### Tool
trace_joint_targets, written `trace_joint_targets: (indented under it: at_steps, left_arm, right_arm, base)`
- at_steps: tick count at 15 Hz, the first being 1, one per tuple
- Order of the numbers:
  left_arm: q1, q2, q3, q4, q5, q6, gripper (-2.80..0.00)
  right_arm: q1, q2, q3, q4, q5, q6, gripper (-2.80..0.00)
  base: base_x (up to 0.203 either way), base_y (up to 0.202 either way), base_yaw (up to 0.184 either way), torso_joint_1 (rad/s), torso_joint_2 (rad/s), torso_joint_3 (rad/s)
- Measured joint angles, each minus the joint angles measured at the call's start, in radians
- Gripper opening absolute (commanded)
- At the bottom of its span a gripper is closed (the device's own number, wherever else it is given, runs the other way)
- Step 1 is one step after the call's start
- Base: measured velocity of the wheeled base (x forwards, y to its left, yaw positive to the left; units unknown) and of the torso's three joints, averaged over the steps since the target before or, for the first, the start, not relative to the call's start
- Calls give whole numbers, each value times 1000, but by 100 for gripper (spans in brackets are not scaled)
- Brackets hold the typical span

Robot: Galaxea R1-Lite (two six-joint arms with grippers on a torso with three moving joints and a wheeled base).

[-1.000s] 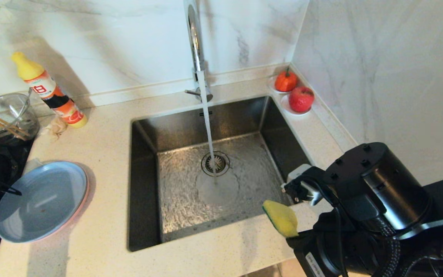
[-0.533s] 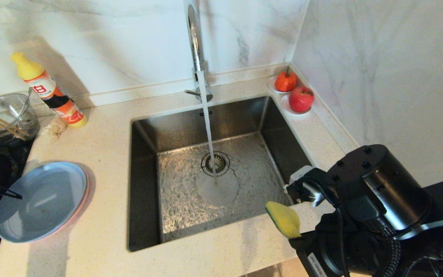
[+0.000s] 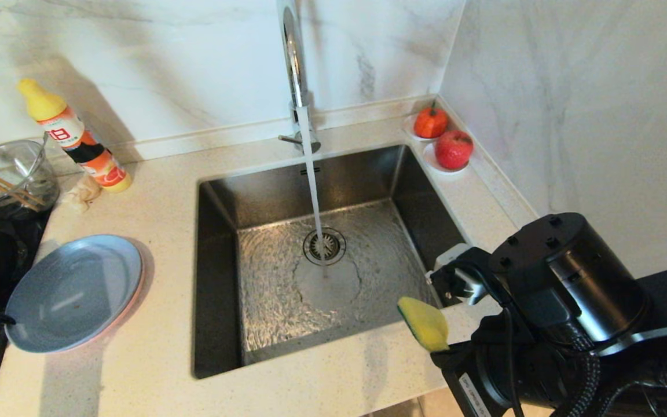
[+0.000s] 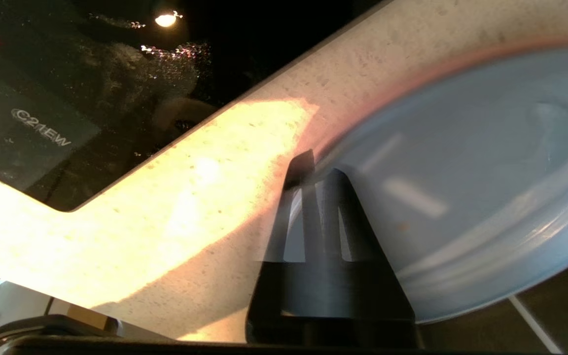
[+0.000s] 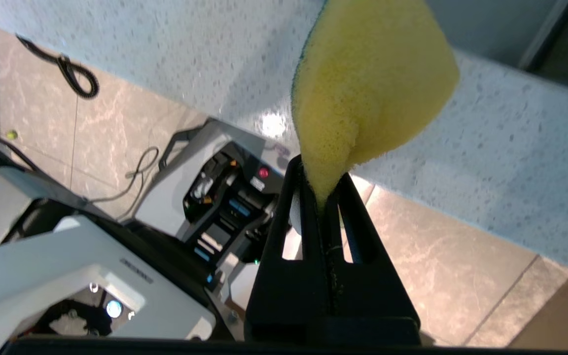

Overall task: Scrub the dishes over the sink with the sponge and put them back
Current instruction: Wash the plate

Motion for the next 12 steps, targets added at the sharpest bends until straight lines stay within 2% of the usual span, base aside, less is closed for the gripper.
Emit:
trace_joint_targets:
  at_steps: [12]
  left_arm:
    - [1,-31,-37,20,4,-10,-280]
  right_arm:
    - [-4,9,8,-1,3,2,-280]
  base:
    - [0,0,0,0,0,0]
